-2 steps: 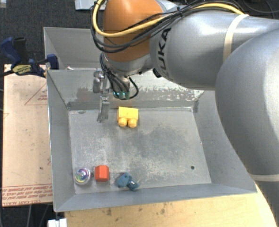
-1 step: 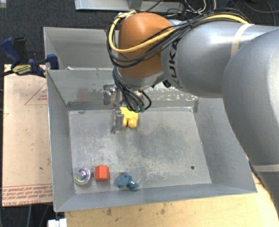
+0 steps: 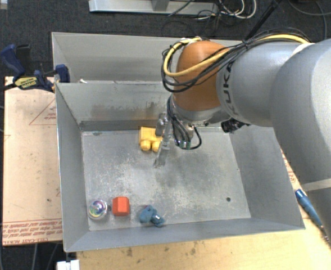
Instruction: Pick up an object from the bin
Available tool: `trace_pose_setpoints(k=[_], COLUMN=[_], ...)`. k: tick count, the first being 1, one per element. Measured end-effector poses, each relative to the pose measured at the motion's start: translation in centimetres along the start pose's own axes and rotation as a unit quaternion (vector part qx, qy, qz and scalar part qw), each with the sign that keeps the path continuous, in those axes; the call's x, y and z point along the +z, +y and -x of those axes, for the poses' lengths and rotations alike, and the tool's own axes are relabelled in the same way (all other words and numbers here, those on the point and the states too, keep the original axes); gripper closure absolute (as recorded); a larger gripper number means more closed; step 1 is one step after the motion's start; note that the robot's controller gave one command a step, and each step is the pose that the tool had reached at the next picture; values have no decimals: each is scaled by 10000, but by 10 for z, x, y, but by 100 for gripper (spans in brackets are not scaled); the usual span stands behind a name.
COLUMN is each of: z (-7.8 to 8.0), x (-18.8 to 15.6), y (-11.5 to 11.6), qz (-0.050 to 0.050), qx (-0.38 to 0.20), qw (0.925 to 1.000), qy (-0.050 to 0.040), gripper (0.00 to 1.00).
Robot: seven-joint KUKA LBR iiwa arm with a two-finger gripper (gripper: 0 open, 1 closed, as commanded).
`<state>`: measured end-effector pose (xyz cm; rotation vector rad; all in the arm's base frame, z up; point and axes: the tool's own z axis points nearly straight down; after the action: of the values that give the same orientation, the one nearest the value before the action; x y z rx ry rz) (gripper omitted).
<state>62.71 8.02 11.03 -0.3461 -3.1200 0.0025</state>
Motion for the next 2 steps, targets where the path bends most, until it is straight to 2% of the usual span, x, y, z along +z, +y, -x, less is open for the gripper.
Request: trace_pose_setpoints(k=[1, 2], z=[10, 10], x=[38, 35], y=[18, 19], qz=[28, 36], qx=[-342, -340], qw=[9994, 9994], qy=[-64, -64], gripper=[0, 100])
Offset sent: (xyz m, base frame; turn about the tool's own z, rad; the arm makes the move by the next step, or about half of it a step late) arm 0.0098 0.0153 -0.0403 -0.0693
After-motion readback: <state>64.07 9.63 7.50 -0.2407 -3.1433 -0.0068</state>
